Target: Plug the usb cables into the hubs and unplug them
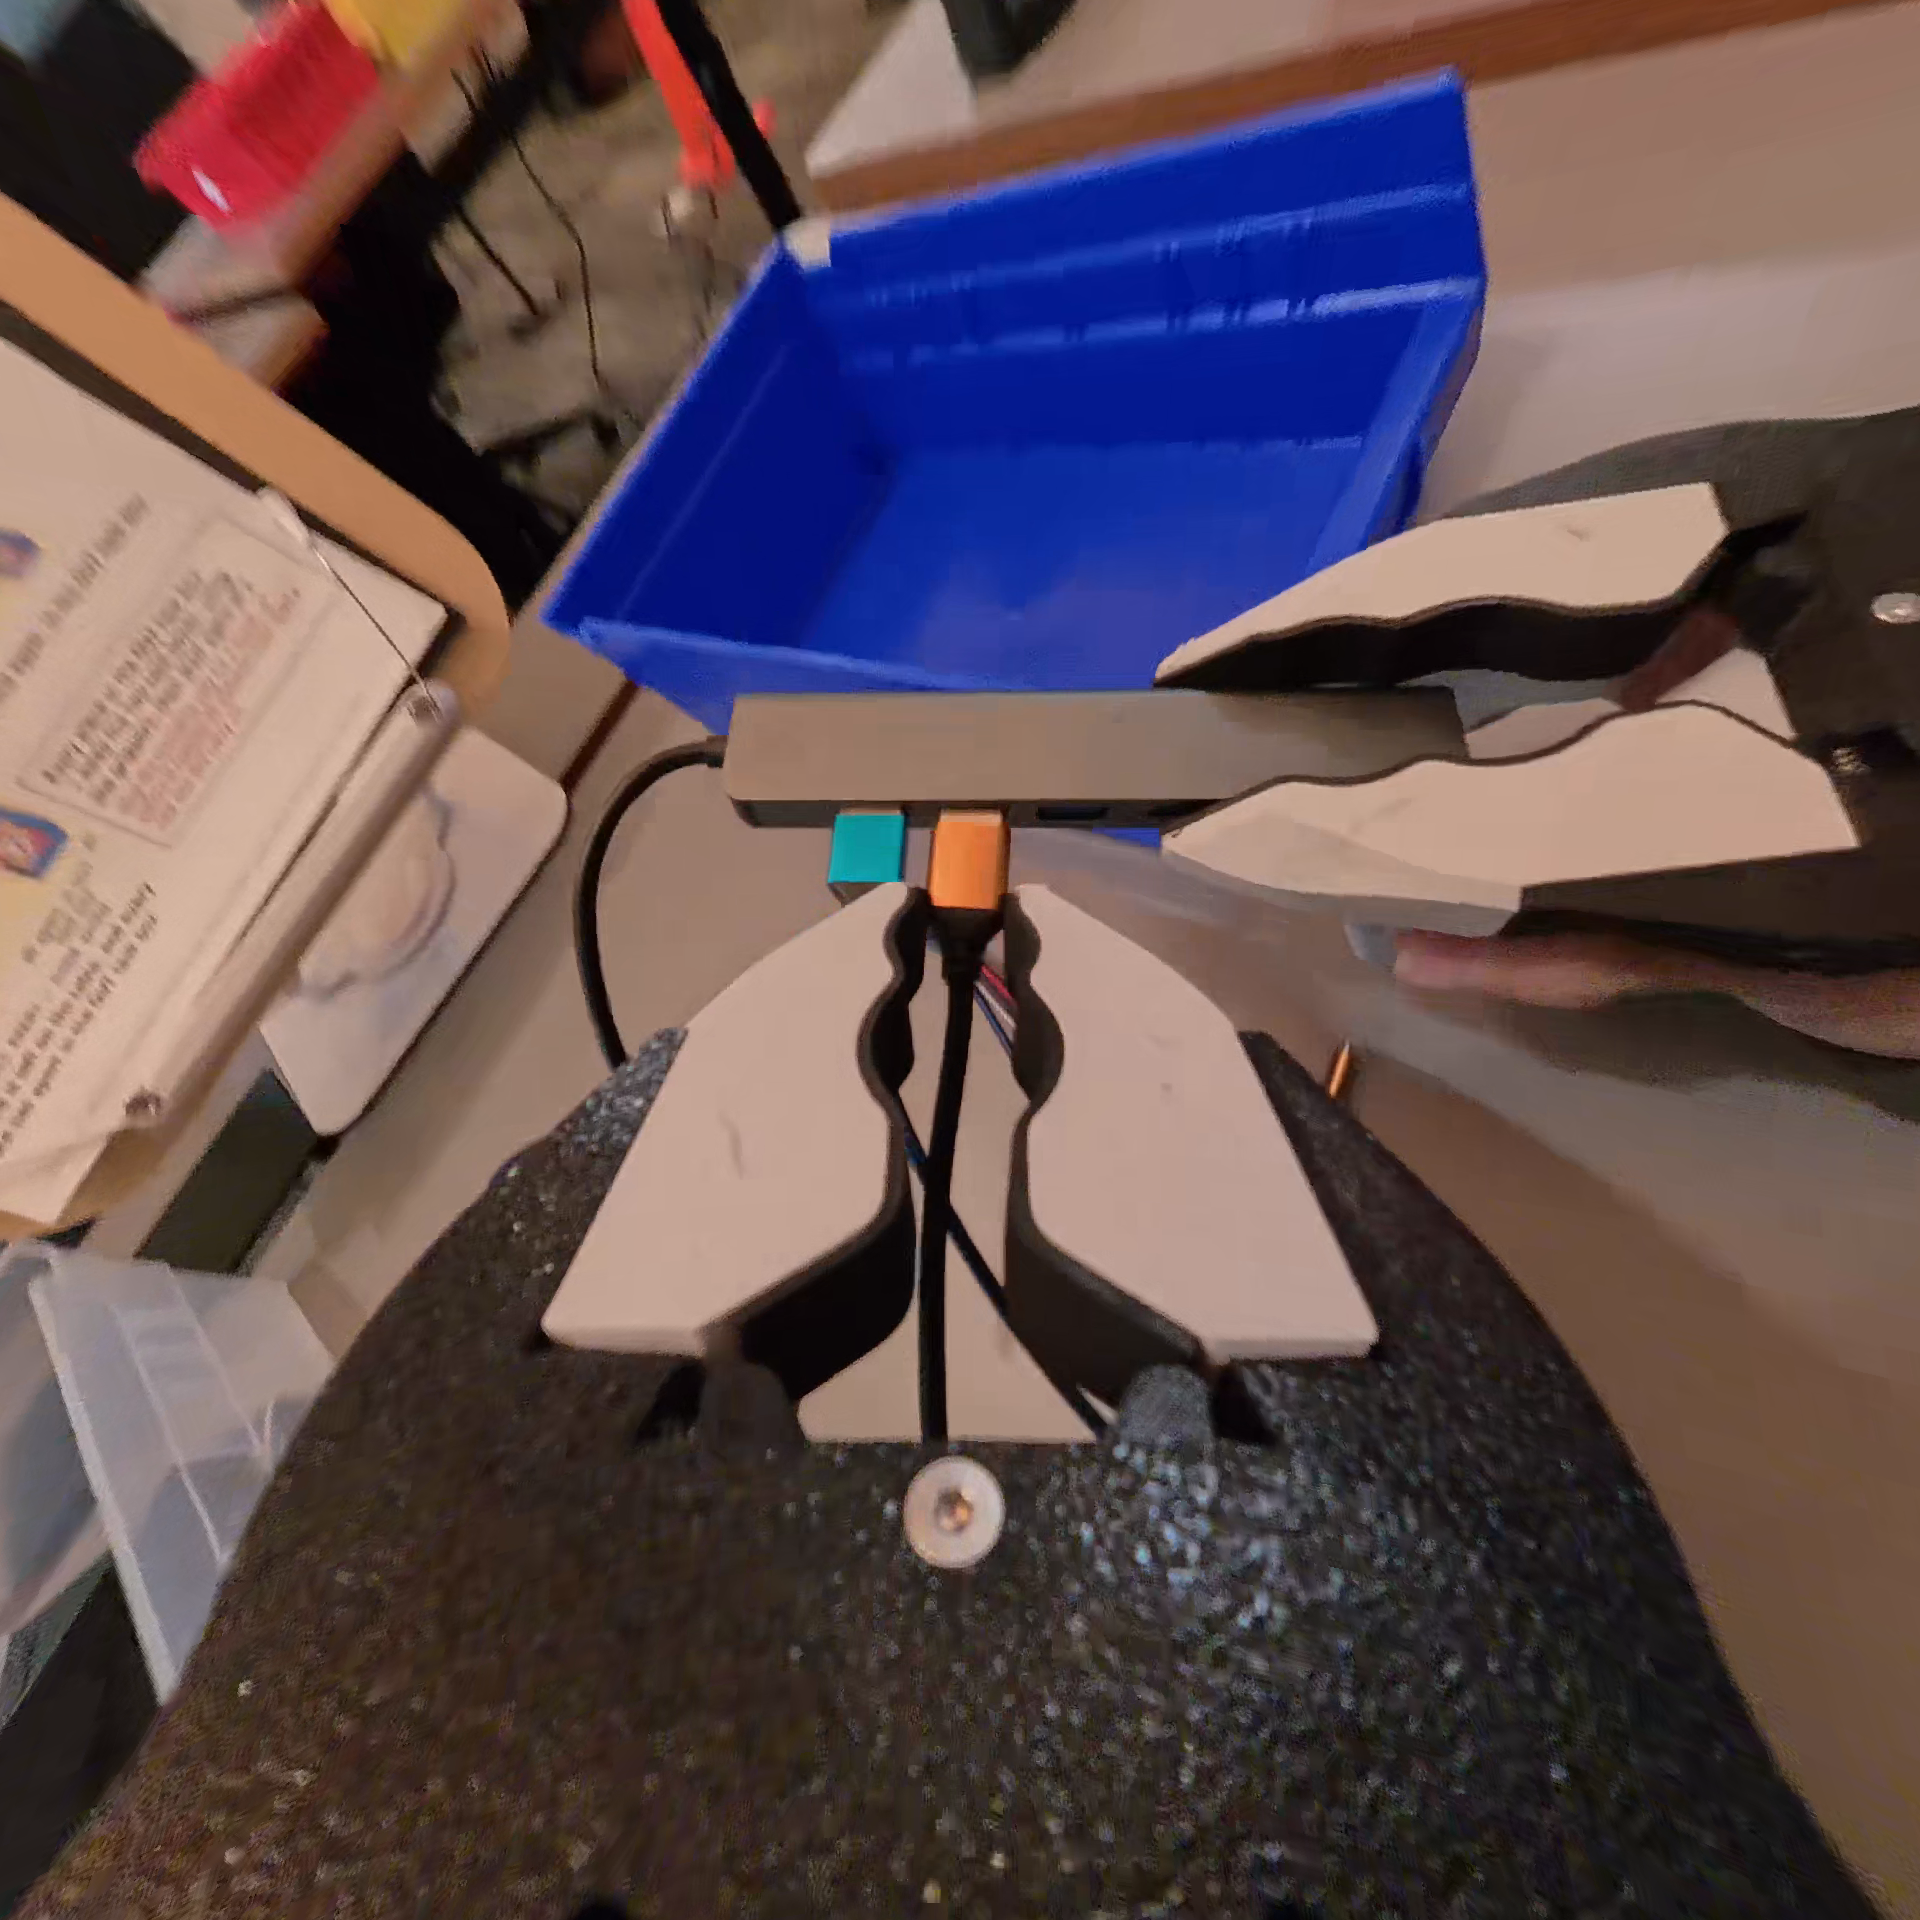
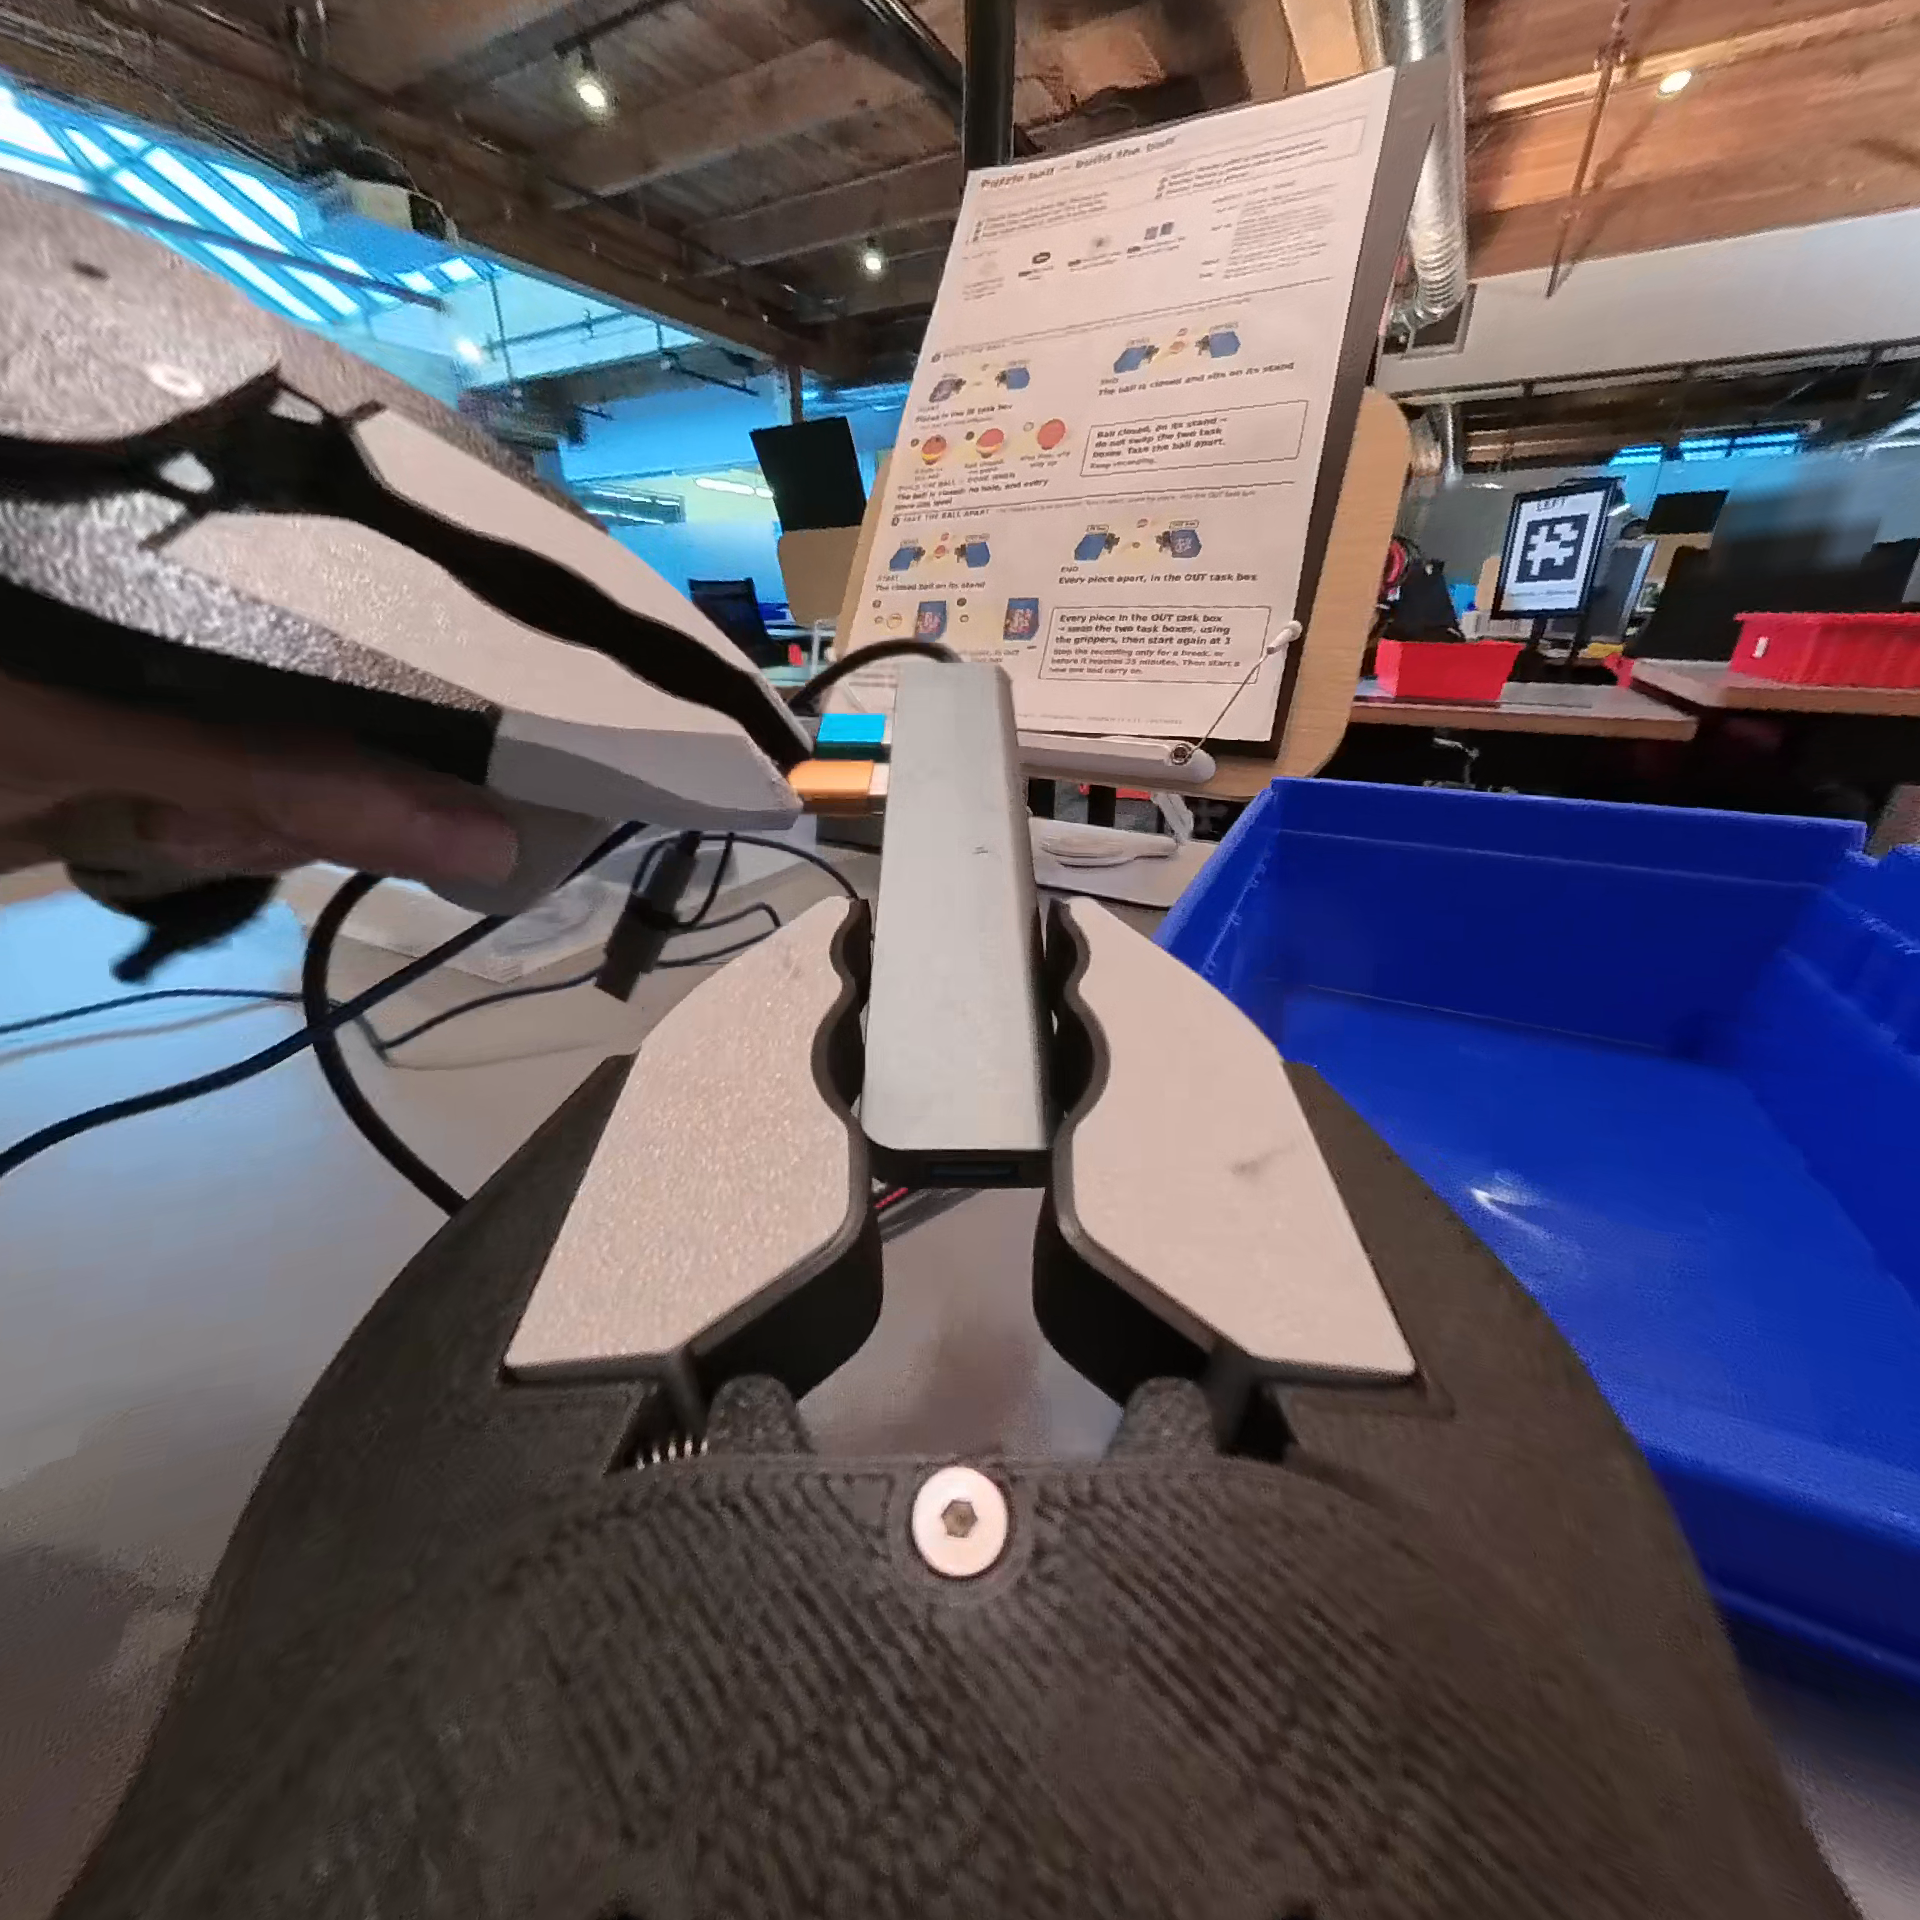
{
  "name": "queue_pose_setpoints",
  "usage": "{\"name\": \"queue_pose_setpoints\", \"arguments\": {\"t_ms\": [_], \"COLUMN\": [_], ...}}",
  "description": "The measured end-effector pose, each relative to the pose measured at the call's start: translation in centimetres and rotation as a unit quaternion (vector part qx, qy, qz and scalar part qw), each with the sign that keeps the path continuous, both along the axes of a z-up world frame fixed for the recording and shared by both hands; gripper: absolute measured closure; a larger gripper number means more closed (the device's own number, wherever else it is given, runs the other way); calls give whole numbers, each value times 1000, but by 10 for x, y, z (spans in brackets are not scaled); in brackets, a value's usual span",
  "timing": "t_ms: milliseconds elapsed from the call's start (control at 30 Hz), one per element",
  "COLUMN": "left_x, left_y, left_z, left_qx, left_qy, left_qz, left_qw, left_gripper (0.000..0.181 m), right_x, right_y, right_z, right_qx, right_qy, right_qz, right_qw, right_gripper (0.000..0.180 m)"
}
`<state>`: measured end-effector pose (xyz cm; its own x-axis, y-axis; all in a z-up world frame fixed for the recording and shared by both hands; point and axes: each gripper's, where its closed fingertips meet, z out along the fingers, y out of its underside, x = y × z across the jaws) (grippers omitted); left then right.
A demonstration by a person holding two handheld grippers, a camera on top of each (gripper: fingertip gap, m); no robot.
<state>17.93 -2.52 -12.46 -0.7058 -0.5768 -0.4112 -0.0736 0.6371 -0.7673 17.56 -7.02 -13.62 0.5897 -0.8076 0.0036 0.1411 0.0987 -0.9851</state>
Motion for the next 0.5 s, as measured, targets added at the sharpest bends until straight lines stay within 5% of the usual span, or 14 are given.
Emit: {"name": "queue_pose_setpoints", "arguments": {"t_ms": [200, 333, 400, 500], "left_x": [-14, -21, -10, -9], "left_y": [2, -4, -3, -8], "left_z": [22, 26, 19, 19], "left_qx": [-101, -38, 52, 26], "left_qy": [-80, -94, -148, -169], "left_qz": [-65, -103, -67, -53], "left_qw": [990, 989, 985, 984], "left_gripper": [168, 181, 181, 181], "right_x": [-7, -13, -8, -5], "right_y": [14, 25, 21, 15], "right_z": [-3, 0, -1, 1], "right_qx": [-23, -23, -42, -17], "right_qy": [-1, -23, -32, -18], "right_qz": [49, 63, 8, 9], "right_qw": [999, 997, 999, 1000], "right_gripper": [146, 147, 147, 147]}}
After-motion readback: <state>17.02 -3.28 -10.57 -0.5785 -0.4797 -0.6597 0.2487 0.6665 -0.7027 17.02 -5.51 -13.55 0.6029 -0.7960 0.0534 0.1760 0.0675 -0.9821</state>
